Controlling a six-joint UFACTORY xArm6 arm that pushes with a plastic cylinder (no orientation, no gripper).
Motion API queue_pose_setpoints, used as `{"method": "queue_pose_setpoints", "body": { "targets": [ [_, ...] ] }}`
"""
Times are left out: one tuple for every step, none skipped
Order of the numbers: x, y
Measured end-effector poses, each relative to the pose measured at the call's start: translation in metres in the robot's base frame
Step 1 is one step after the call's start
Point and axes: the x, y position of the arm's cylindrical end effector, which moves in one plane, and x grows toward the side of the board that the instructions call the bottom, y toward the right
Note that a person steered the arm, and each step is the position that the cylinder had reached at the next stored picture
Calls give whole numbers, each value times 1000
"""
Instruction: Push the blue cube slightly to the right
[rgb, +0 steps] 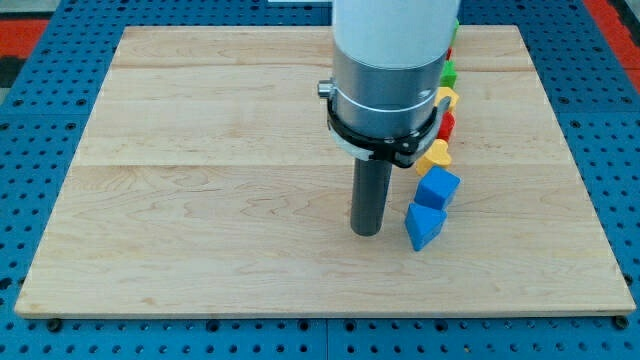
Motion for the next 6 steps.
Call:
{"method": "queue_pose_setpoints", "body": {
  "targets": [
    [0, 26],
    [0, 52],
    [0, 68],
    [0, 51],
    [0, 13],
    [-14, 7]
  ]
}}
